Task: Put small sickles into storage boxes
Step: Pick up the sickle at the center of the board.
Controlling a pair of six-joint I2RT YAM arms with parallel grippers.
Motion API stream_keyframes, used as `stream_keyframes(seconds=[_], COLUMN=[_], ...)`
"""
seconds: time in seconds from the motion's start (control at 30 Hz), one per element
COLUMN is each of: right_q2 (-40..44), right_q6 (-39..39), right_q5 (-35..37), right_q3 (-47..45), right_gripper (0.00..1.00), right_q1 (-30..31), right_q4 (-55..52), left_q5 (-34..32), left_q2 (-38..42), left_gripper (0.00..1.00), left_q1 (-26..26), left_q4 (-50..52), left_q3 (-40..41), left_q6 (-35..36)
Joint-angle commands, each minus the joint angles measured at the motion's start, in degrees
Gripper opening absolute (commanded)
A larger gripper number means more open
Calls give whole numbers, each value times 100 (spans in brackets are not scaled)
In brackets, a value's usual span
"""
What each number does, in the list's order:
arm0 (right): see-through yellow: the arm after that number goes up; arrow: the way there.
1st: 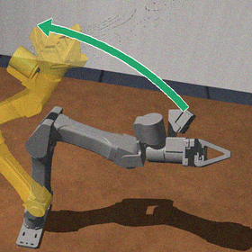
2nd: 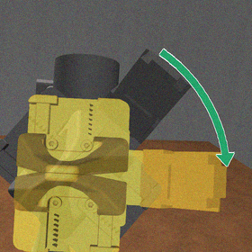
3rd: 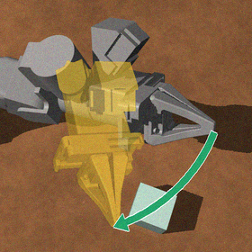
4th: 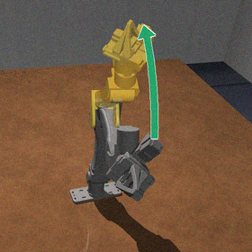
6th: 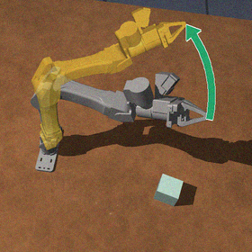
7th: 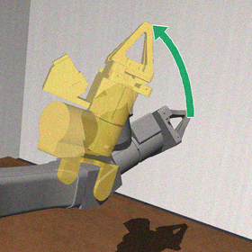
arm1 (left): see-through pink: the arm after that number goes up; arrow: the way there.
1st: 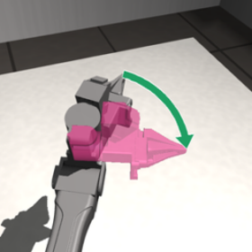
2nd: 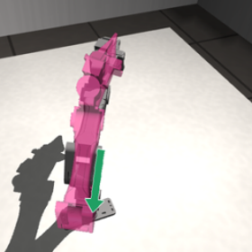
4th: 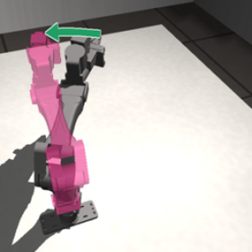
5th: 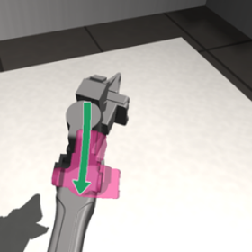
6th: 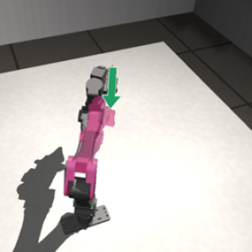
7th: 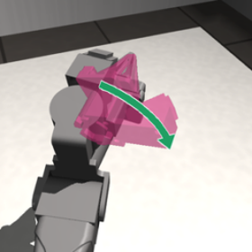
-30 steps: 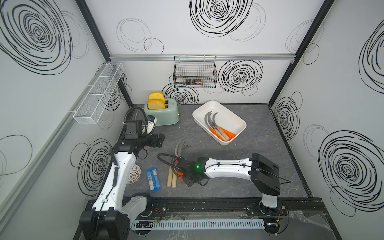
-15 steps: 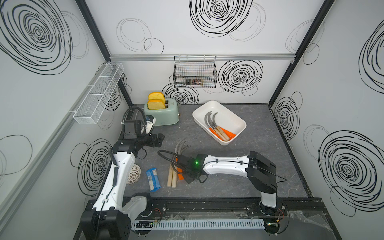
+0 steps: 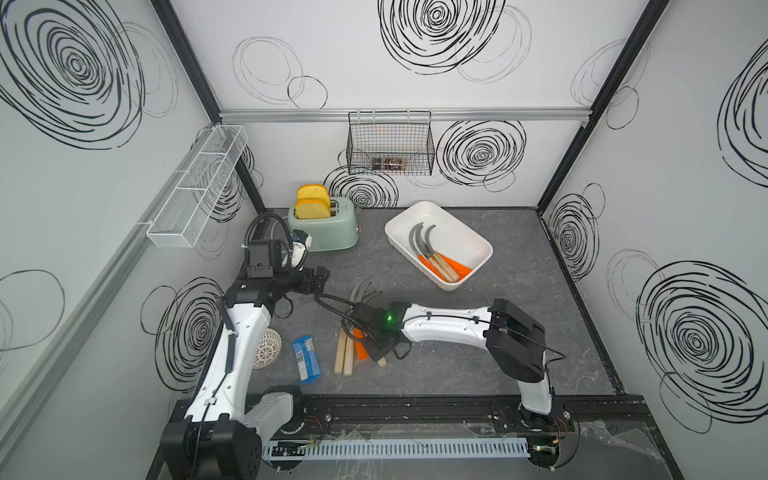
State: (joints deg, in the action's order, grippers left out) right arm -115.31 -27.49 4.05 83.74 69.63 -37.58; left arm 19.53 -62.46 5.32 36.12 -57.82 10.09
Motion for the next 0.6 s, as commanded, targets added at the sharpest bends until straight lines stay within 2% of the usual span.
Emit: stream_keyframes(seconds=[0.0, 0.57], right_q2=[-176, -426], right_q6=[94, 61], right_q5=[-45, 15], right_q3=[148, 290], right_gripper=[45, 44], right_q1=[-26, -19], right_q4=[-265, -429], left_q5=[130, 178], left_q2=[17, 59], left_gripper=[96, 96], left_q1=[48, 48], left_q4=[-69, -70], left_q3=[-169, -137], left_q6=[102, 100])
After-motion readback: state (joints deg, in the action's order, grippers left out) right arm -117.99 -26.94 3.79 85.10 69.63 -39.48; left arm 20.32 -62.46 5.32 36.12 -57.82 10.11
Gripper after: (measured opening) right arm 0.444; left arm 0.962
